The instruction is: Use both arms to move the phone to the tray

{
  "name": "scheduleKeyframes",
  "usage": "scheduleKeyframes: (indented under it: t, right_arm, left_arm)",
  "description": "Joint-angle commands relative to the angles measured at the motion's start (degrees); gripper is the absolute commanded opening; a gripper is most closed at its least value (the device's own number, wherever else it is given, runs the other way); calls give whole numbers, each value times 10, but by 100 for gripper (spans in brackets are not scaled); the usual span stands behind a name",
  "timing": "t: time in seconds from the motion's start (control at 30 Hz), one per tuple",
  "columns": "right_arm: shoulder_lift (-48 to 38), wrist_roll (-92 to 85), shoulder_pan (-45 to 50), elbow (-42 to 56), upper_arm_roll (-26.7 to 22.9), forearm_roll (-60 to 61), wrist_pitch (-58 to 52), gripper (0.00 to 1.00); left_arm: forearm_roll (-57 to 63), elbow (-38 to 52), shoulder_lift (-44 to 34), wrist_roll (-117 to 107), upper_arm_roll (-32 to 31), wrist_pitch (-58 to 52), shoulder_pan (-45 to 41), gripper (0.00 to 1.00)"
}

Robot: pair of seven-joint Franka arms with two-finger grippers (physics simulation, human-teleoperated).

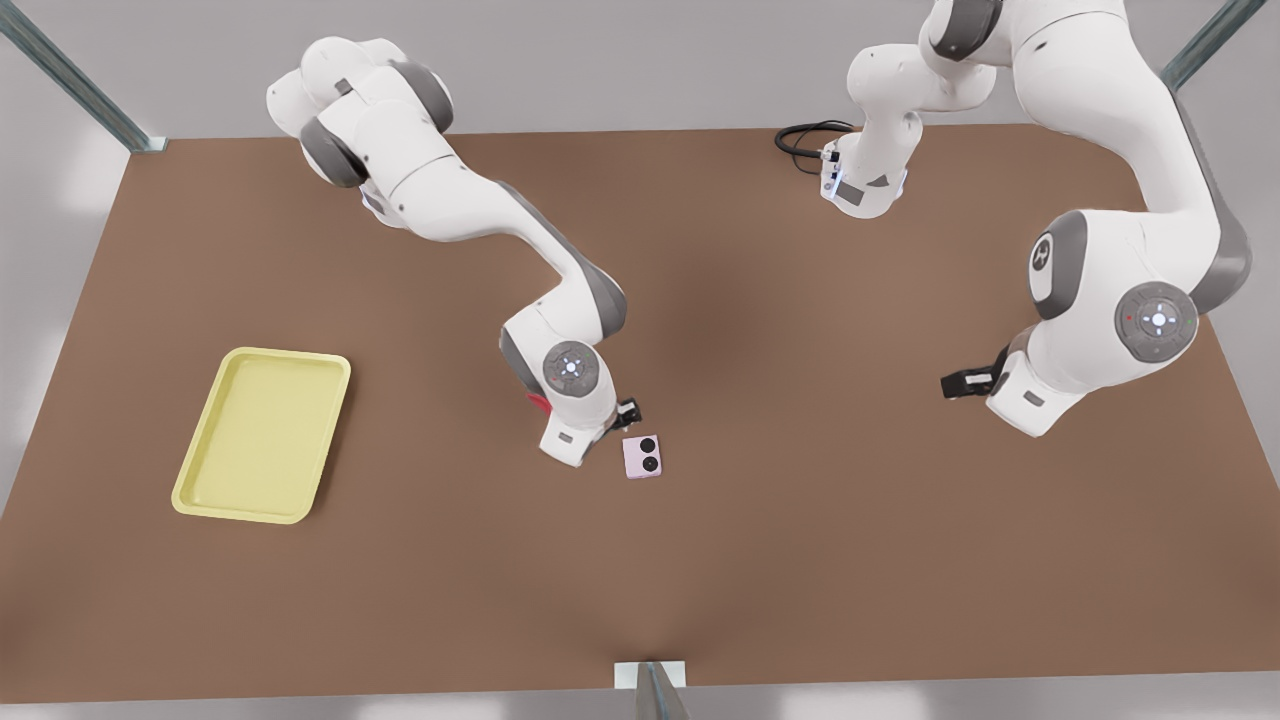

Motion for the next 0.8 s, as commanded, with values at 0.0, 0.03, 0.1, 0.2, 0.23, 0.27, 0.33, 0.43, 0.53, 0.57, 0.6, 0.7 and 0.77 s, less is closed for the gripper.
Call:
scheduleKeyframes:
  t: [0.0,0.03,0.1,0.2,0.23,0.27,0.33,0.43,0.53,0.57,0.6,0.7,0.77]
  right_arm:
    - [32,252,10,30,-3,-1,70,100]
    - [49,259,11,48,-3,-1,70,100]
    - [72,262,11,59,-5,-3,91,100]
    - [101,258,11,59,-5,-11,120,100]
    - [107,257,11,61,-5,-11,122,100]
    - [108,258,13,61,-4,-11,129,100]
    - [128,261,28,80,-5,-11,132,100]
    - [147,259,32,103,-6,-11,131,100]
    - [157,254,32,104,-7,-19,132,100]
    - [164,254,32,105,-7,-20,133,100]
    - [173,255,33,118,-5,-20,132,100]
    - [179,254,39,119,-6,-20,137,100]
    - [180,245,43,119,-8,-20,137,100]
  left_arm:
    - [4,2,3,212,2,8,1,100]
    - [5,2,4,211,2,8,1,100]
    - [4,2,8,208,2,8,0,100]
    - [4,2,8,205,2,8,0,100]
    - [4,2,8,204,2,8,0,100]
    - [4,2,8,205,2,8,0,100]
    - [4,1,11,204,2,8,0,100]
    - [4,2,12,203,2,9,0,100]
    - [4,1,12,202,2,10,-1,100]
    - [3,1,12,202,2,12,-1,100]
    - [3,1,13,201,2,12,-1,100]
    - [4,1,15,201,2,12,-1,100]
    - [4,1,15,201,2,13,-1,100]
